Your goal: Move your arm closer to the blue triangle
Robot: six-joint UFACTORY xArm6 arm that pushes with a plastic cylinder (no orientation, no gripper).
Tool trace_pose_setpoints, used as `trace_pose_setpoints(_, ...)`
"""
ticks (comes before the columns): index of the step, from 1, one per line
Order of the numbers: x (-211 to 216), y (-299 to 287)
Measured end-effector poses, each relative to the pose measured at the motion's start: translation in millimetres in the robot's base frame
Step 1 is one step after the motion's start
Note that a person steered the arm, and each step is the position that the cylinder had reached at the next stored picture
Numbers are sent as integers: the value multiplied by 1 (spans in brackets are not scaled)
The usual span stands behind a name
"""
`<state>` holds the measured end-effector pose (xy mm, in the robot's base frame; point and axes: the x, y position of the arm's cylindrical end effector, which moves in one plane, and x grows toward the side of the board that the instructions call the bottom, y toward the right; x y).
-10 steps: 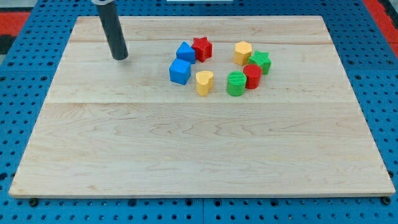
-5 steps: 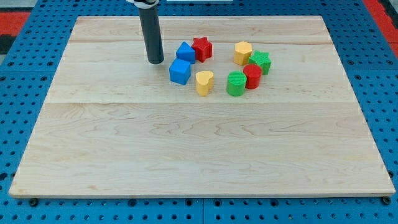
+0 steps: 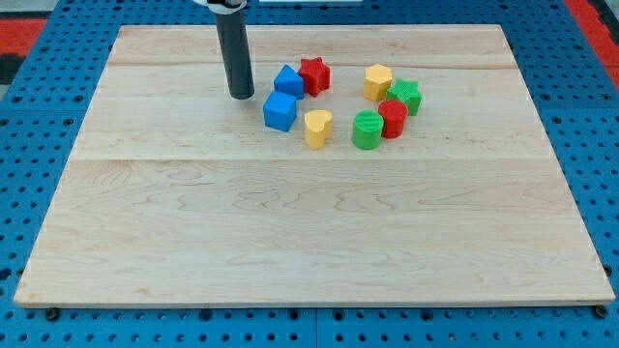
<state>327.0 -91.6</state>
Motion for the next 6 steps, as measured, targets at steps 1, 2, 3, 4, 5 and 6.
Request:
trace_pose_setpoints(1, -7, -3)
trace_pose_setpoints(2, -6, -3)
trace_pose_setpoints(3, -6, -3)
trace_pose_setpoints(4, -5, -1)
trace_pose_setpoints(5, -1, 17)
trace_pose_setpoints(6, 0, 37)
